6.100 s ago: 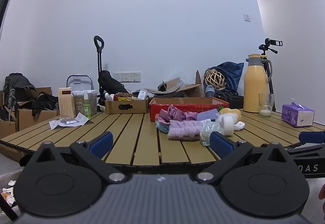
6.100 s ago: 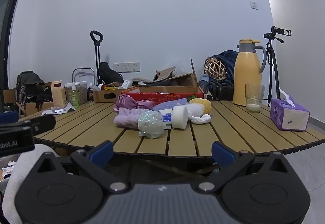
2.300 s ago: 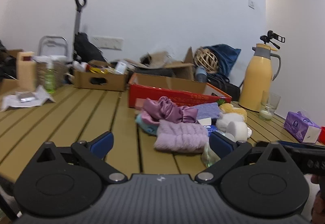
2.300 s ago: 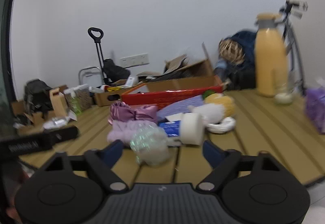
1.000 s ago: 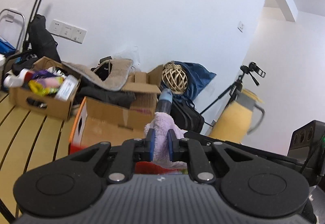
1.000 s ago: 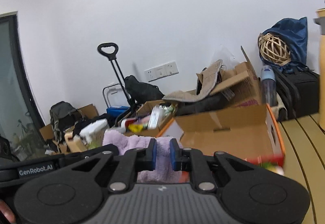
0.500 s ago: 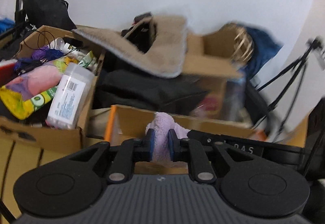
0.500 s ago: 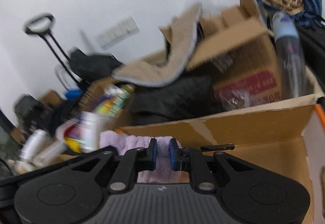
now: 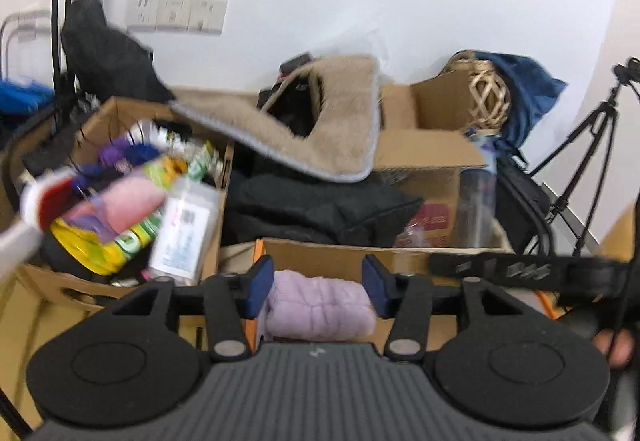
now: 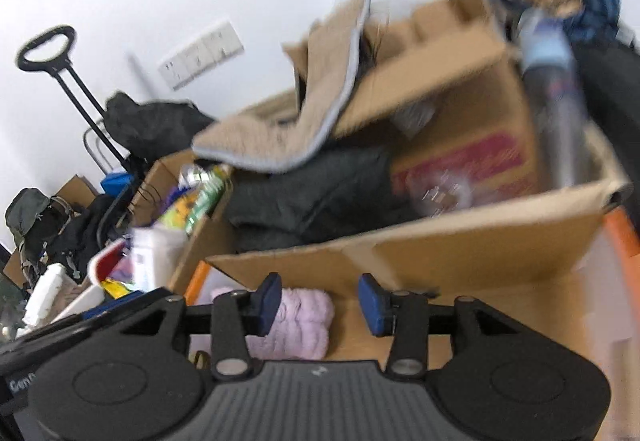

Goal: Organize soft objects
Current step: 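Carry the lilac towel with both tools and drop it into the cardboard box, then withdraw both tools from the box back over the table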

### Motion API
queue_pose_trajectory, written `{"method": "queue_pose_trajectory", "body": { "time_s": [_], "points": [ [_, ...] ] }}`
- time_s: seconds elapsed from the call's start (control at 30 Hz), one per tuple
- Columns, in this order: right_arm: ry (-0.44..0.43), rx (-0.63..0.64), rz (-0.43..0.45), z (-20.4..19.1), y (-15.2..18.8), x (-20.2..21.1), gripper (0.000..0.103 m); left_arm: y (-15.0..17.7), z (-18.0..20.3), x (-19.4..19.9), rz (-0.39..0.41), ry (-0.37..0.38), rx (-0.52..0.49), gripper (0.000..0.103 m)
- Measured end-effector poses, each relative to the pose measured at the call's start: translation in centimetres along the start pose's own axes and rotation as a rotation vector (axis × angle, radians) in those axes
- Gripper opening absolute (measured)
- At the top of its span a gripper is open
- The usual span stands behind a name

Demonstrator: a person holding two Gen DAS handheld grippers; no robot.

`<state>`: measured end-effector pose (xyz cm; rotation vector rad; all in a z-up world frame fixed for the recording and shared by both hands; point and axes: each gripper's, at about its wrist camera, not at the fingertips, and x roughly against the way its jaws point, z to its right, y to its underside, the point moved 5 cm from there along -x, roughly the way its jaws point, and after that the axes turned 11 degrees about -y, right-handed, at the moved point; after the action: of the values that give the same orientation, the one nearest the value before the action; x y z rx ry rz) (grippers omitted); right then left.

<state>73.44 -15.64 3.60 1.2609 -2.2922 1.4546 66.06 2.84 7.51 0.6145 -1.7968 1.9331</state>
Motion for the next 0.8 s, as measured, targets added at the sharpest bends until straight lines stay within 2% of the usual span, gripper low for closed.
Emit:
{"method": "queue_pose_trajectory", "body": {
  "time_s": [0.13, 0.2, 0.3, 0.43, 0.5, 0.57, 0.67, 0.73, 0.8],
  "points": [
    [0.074, 0.086, 0.053, -0.3, -1.0, 8.3, 0.053, -0.3, 0.4, 5.8, 0.056, -0.001, -0.046, 0.069],
    [0.110, 0.102, 0.066, -0.1, -0.9, 12.5, 0.055, -0.3, 0.6, 8.8, 0.080, -0.005, -0.053, 0.070],
    [0.136, 0.109, 0.099, 0.0, 0.2, 18.8, 0.057, 0.2, 0.9, 12.9, 0.111, -0.016, -0.070, 0.075],
    [0.149, 0.135, 0.139, -0.7, 2.7, 24.6, 0.062, 2.5, 1.2, 17.7, 0.144, -0.027, -0.087, 0.078],
    [0.140, 0.164, 0.160, -1.4, 4.8, 27.1, 0.062, 4.4, 1.1, 20.3, 0.180, -0.043, -0.084, 0.078],
    [0.120, 0.201, 0.192, -2.3, 7.4, 29.7, 0.063, 6.9, 1.2, 23.6, 0.256, -0.065, -0.094, 0.081],
    [0.118, 0.295, 0.248, -4.1, 12.3, 33.1, 0.074, 11.3, 1.2, 28.4, 0.375, -0.081, -0.103, 0.090],
    [0.138, 0.366, 0.296, -5.3, 16.2, 35.3, 0.082, 14.6, 1.1, 31.4, 0.439, -0.082, -0.094, 0.102],
    [0.140, 0.397, 0.334, -6.2, 20.4, 37.2, 0.087, 18.2, 1.0, 34.1, 0.491, -0.098, -0.084, 0.103]
  ]
}}
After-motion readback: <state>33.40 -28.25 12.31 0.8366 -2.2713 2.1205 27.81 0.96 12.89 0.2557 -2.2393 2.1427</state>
